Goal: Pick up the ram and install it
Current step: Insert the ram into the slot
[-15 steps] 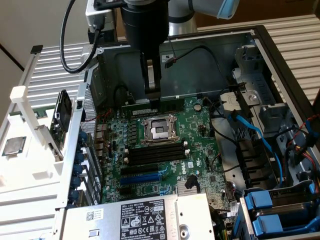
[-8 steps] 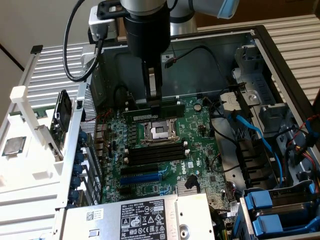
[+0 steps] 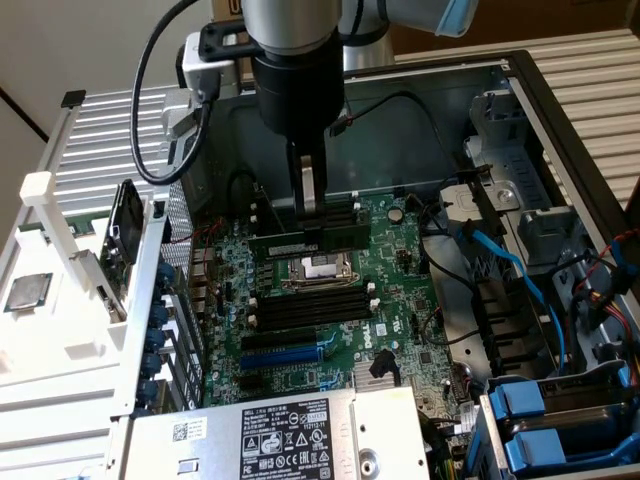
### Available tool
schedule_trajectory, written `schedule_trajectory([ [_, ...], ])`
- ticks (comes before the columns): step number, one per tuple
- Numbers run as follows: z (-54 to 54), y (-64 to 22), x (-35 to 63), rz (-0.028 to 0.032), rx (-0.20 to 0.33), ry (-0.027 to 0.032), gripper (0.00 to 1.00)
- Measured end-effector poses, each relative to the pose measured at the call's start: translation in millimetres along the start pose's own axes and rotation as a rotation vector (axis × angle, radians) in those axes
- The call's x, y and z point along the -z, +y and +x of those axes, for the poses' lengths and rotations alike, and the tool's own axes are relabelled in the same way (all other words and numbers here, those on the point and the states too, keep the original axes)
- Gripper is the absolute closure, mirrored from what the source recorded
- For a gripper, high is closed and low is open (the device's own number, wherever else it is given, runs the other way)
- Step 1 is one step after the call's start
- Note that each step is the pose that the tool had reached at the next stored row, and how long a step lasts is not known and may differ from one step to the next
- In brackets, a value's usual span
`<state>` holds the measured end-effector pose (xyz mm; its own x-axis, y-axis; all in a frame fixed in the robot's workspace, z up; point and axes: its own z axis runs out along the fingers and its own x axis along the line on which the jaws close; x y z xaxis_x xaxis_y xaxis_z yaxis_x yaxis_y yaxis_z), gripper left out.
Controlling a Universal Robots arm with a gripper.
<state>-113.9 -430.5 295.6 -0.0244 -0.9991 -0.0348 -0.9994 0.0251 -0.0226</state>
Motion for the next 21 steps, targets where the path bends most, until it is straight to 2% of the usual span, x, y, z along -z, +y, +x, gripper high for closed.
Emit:
schedule_trajectory([
  [9, 8.9, -4.6, -13.7, -0.0074, 0.000, -0.0014, 0.88],
  [17, 10.0, -4.8, -24.6, -0.0080, 0.000, -0.0016, 0.88],
  [20, 8.6, -4.3, -25.8, -0.0079, 0.000, 0.0002, 0.88],
  [21, 6.7, -3.9, -26.0, -0.0078, 0.000, 0.0027, 0.88],
])
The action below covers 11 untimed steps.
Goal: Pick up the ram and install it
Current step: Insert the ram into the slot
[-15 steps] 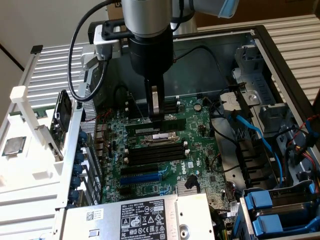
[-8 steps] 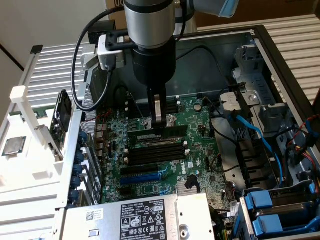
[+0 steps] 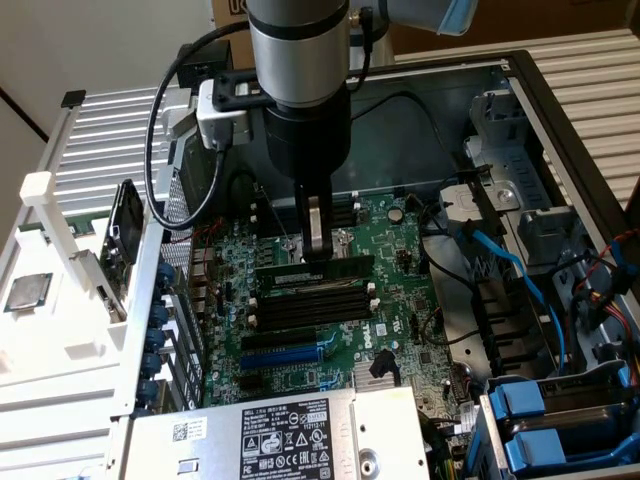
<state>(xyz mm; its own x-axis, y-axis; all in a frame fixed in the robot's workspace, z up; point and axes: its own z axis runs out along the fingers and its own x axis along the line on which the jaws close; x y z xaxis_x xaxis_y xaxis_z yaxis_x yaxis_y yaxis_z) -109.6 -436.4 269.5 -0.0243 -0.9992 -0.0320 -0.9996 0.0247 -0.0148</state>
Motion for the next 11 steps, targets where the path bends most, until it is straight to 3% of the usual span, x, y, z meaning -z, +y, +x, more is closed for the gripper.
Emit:
schedule_trajectory([
  [3, -2.0, 0.4, -1.2, 0.0006, 0.001, 0.0069, 0.88],
  [11, -1.9, 0.9, -8.0, 0.0005, 0.004, 0.0100, 0.88],
])
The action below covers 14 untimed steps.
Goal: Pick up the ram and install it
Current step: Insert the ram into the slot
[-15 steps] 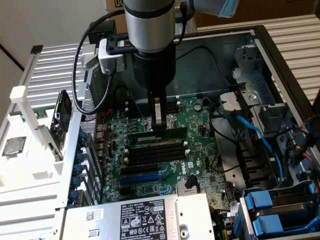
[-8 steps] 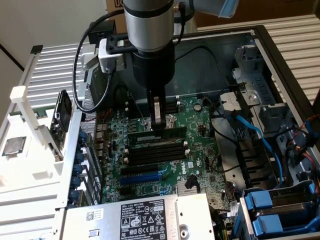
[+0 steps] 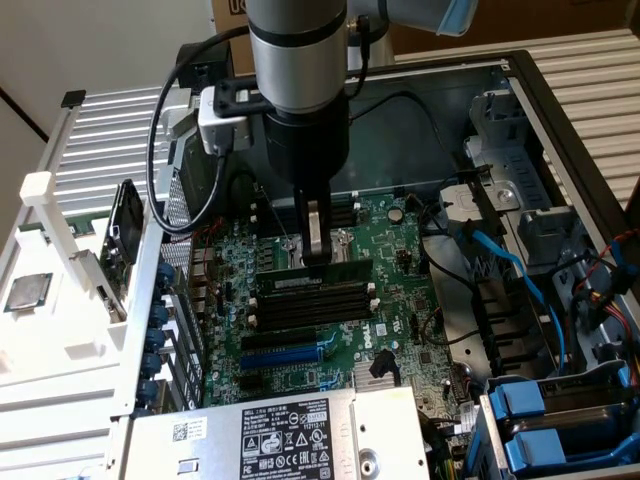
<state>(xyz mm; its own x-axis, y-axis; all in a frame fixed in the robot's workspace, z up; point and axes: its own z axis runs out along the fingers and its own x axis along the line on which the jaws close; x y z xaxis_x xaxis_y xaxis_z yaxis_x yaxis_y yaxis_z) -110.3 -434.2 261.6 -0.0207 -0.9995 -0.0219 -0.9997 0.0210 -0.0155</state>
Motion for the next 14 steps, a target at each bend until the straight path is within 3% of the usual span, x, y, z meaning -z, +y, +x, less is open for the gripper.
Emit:
schedule_trajectory([
  [4, 0.1, 0.0, -2.0, 0.0000, 0.005, 0.0013, 0.88],
  [8, 0.1, 0.1, -4.3, -0.0002, 0.010, 0.0068, 0.88],
  [14, 0.4, 0.2, -8.3, -0.0001, 0.014, 0.0069, 0.88],
])
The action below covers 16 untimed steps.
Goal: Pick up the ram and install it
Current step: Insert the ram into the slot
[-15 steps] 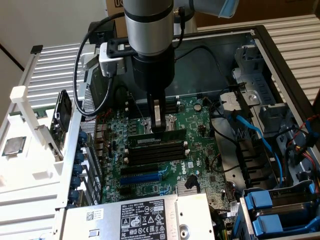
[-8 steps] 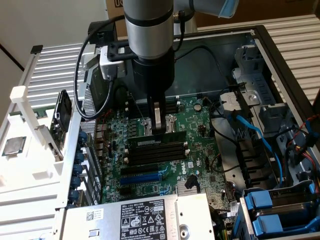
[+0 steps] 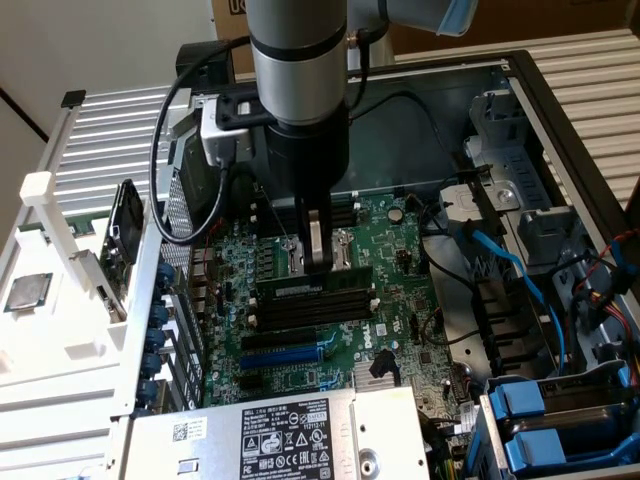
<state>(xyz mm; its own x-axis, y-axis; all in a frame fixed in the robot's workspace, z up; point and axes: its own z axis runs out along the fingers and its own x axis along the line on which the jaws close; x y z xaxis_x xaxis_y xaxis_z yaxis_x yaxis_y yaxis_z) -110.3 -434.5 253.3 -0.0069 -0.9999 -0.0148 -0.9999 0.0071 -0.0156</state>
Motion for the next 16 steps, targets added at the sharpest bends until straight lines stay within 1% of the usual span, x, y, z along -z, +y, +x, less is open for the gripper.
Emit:
schedule_trajectory([
  [8, 0.9, 0.5, -7.8, -0.0001, 0.003, 0.0000, 0.88],
  [16, 2.1, 2.9, -10.0, -0.0001, 0.003, 0.0000, 0.88],
])
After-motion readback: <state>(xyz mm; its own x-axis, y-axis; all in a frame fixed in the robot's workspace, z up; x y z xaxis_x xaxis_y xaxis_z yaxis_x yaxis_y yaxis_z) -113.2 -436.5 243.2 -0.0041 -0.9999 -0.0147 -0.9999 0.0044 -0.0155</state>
